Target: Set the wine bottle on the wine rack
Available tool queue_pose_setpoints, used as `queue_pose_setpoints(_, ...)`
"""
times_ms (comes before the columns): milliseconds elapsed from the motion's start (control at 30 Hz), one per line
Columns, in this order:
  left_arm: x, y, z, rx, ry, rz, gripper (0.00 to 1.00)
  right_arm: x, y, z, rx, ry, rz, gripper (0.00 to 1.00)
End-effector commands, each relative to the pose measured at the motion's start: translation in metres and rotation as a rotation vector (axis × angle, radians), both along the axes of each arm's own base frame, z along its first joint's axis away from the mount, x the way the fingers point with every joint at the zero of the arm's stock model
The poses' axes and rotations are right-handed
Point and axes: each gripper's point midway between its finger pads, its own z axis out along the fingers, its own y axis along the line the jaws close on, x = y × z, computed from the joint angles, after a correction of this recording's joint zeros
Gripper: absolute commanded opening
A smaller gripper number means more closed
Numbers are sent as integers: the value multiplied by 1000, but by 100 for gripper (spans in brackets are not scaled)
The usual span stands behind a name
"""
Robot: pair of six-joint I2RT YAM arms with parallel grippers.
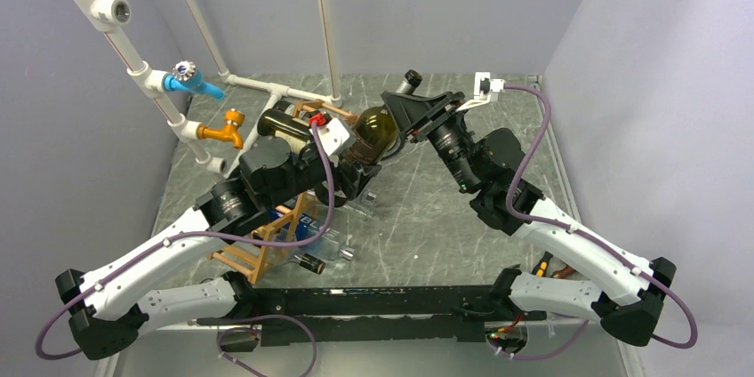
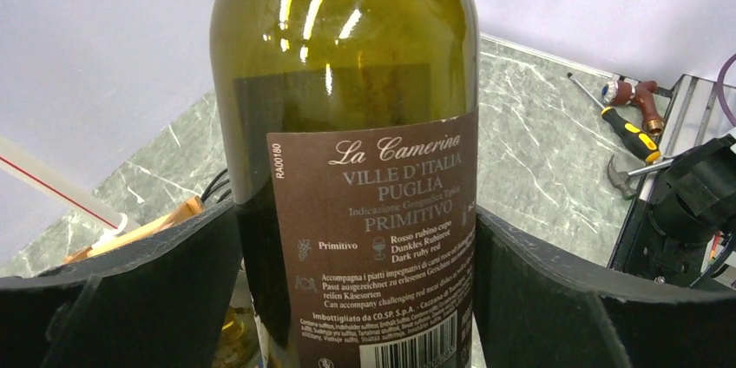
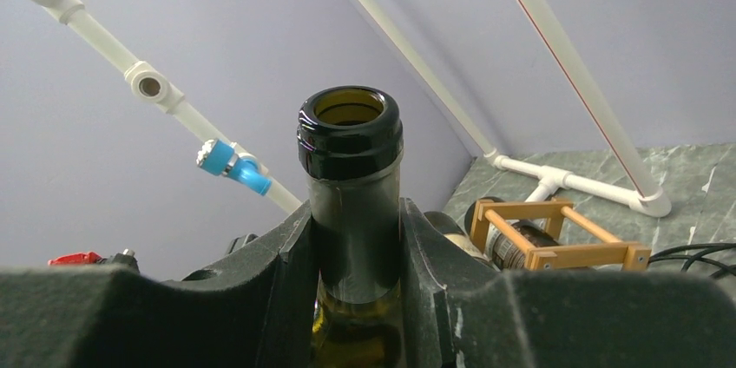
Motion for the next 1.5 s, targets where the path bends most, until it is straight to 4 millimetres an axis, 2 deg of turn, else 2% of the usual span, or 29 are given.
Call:
queue_pose_setpoints(0, 8, 1, 11, -6, -25, 33, 96, -30, -28, 87, 272, -149, 52, 0)
queue_pose_setpoints(67, 8, -2, 9, -1, -19, 27, 95, -30, -28, 88, 273, -154, 56, 0)
queue_pose_setpoints(133, 9, -2, 9, 3, -17, 29, 89, -31, -28, 89, 275, -155, 60, 0)
queue_pose_setpoints(300, 12, 1, 7, 16, -19, 54, 62, -34, -29, 93, 289, -164, 70, 0)
queue_pose_setpoints(367, 13, 2, 8, 20, -24, 59, 40, -35, -27, 94, 283, -168, 80, 0)
queue_pose_setpoints(400, 15, 3, 8, 22, -25, 67, 19, -35, -25, 94, 270, -166, 84, 0)
queue_pose_setpoints(433, 16, 4, 8, 21, -26, 78, 3, -34, -22, 92, 248, -162, 86, 0)
queue_pose_setpoints(467, 16, 6, 10, 16, -31, 87, 0, -33, -19, 88, 213, -158, 84, 0)
queue_pose_setpoints(500, 16, 9, 11, 14, -39, 94, 0, -31, -17, 82, 177, -144, 79, 4)
queue_pose_setpoints(600, 17, 16, 17, -1, -58, 121, 0, -24, -15, 57, 65, -96, 45, 43)
queue_pose_setpoints(633, 18, 19, 19, -5, -61, 134, 0, -22, -16, 48, 28, -77, 33, 54)
queue_pose_setpoints(733, 20, 26, 22, -18, -69, 172, 0, -19, -19, 21, -65, -28, 11, 75)
queue_pose_setpoints(833, 25, 34, 23, -18, -73, 220, 0, -19, -21, -1, -126, 9, 3, 92)
queue_pose_setpoints(933, 29, 41, 24, -10, -85, 260, 0, -18, -24, -13, -203, 24, -13, 99)
queue_pose_setpoints(1033, 31, 44, 23, 9, -98, 279, 0, -20, -29, -21, -359, -23, -27, 100)
queue_pose_setpoints(1200, 28, 38, 24, 46, -120, 230, 0, -13, -52, -29, -834, -192, -94, 100)
queue_pose_setpoints(1333, 27, 30, 19, 74, -118, 192, 0, -15, -66, -47, -1218, -421, -72, 100)
queue_pose_setpoints(1400, 28, 24, 13, 101, -110, 173, 0, -10, -78, -53, -1337, -480, -116, 100)
queue_pose_setpoints(1467, 29, 20, 7, 124, -100, 158, 0, -6, -88, -48, -1398, -533, -183, 100)
